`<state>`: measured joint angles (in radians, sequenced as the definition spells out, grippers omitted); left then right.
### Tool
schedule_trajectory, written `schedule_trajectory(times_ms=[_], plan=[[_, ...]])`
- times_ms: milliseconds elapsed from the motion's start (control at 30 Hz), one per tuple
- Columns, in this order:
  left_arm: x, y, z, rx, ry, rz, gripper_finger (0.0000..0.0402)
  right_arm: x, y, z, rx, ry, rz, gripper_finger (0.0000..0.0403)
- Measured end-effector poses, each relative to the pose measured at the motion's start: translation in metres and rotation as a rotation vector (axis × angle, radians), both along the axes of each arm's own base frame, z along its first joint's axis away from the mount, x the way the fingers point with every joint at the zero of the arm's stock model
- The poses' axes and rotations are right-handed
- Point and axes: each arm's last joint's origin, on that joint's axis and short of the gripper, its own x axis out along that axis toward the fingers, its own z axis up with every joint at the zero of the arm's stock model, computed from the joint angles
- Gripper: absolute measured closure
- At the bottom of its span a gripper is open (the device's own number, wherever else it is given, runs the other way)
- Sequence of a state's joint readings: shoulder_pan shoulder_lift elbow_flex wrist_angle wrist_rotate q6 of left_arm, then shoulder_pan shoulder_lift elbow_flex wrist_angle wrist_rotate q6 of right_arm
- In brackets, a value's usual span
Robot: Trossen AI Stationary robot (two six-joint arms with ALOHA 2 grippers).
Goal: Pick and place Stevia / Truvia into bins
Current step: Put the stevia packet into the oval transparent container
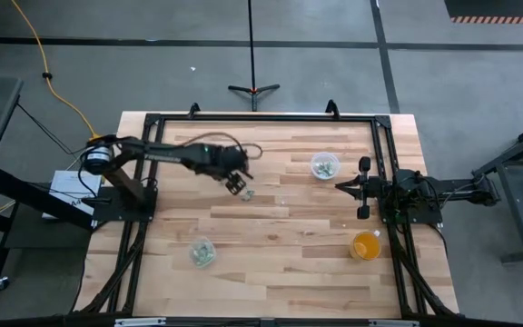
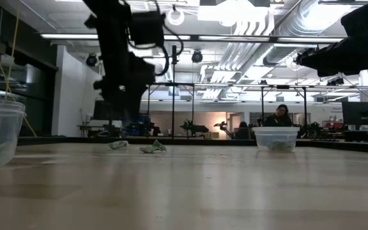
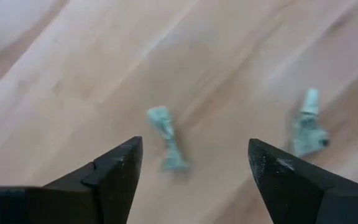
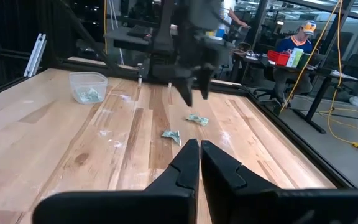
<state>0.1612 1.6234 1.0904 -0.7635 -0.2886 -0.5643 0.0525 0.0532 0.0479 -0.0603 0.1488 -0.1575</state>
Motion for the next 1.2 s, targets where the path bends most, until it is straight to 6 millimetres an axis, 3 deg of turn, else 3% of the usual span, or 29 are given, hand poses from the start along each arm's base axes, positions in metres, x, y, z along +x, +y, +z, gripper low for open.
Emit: schedule_trajectory(times_ms=[100,200,567,733,967,1033,1100,1200], plan=[[-0.004,0.023,-0.009,-0.043,-0.030,0.041,0.0077,0.000,0.000,0.000,0.000,0.001,0.000,0.0395],[-0.009,0.034,-0.020,-0.097,-0.018,0.080,0.0082,0.000,0.000,0.000,0.000,0.002,-0.001,0.0399],[-0.010,0.035,-0.056,-0.145,0.060,0.072,0.0108,0.000,-0.001,0.000,-0.030,0.006,-0.042,0.0402],[-0.006,0.034,-0.061,-0.194,0.063,-0.003,0.0179,0.000,-0.001,0.000,-0.031,0.011,-0.048,0.0401],[-0.009,0.033,-0.056,-0.207,0.107,-0.048,0.0367,0.000,-0.001,0.000,-0.031,0.011,-0.045,0.0400],[-0.009,0.032,-0.049,-0.232,0.150,-0.046,0.0379,0.000,-0.001,0.000,-0.031,0.011,-0.045,0.0399],[-0.005,0.027,-0.038,-0.228,0.184,-0.064,0.0366,0.000,-0.001,0.000,-0.031,0.011,-0.045,0.0400],[0.000,0.009,-0.021,-0.237,0.264,-0.124,0.0357,0.000,-0.001,0.000,-0.031,0.011,-0.045,0.0402]])
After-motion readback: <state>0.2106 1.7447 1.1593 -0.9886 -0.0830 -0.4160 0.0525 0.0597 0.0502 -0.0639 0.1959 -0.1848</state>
